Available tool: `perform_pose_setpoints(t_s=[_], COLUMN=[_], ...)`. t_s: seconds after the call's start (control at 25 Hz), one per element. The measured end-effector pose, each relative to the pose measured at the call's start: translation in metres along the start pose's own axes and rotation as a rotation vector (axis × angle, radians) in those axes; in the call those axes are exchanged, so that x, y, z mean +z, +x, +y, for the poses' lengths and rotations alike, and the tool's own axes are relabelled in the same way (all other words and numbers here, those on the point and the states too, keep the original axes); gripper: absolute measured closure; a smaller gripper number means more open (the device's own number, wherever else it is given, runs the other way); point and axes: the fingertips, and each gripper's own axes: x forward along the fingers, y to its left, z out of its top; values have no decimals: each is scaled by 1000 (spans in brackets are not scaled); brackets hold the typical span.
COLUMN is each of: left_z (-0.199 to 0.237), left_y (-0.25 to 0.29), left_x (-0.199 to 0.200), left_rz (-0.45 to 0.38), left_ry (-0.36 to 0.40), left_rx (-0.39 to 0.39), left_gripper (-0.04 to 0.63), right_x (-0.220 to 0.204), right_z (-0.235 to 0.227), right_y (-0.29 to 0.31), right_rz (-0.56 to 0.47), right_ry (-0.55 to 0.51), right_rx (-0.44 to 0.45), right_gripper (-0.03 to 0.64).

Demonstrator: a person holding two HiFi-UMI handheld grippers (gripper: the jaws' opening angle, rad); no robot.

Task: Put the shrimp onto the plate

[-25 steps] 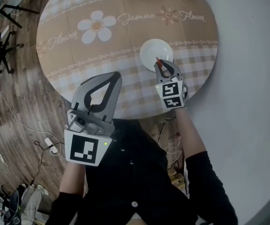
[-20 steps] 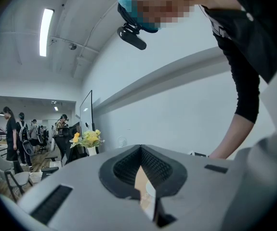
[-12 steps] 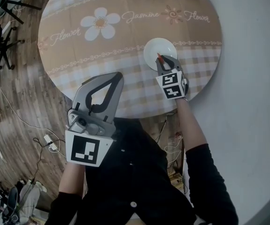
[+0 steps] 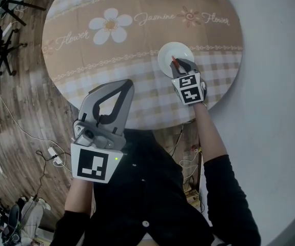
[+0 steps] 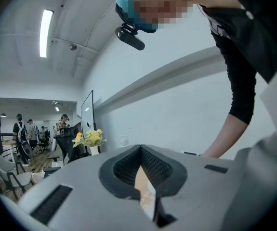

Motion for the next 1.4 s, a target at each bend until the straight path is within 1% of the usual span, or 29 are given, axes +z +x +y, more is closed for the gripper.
perform_pose_setpoints(t_s=[0.52,0.64,0.76,0.84,1.0,1.08,1.12,1.28,1.4], left_z=[1,1,0,0,1,0,0,-2,-4], left_y=[-1,-1,-1,-1,-1,-1,-1,-2,-2], left_x=[2,2,2,2,3,4,4,6,9], left_rz=[-4,-4,-3,-5,-5,-8,-9,-12,-20], left_ry=[-2,1,5,4,6,8,11,16,21], left_rx=[9,9,8,8,4,1,-1,-10,-21], left_gripper=[594,594,594,594,594,594,594,594,594], right_x=[-5,-5,-4,-2,2,4,5,11,15], right_z=[-2,-3,-3,-2,-7,-12,-13,-14,-13], right_y=[8,9,9,7,2,-3,-6,-22,-38], right_rz=[87,88,77,60,12,-17,-31,-77,-118], right_ry=[66,70,89,99,129,136,132,100,96], right_rx=[93,99,112,121,81,46,32,-18,-50], right_gripper=[569,569,543,543,543,592,603,607,608])
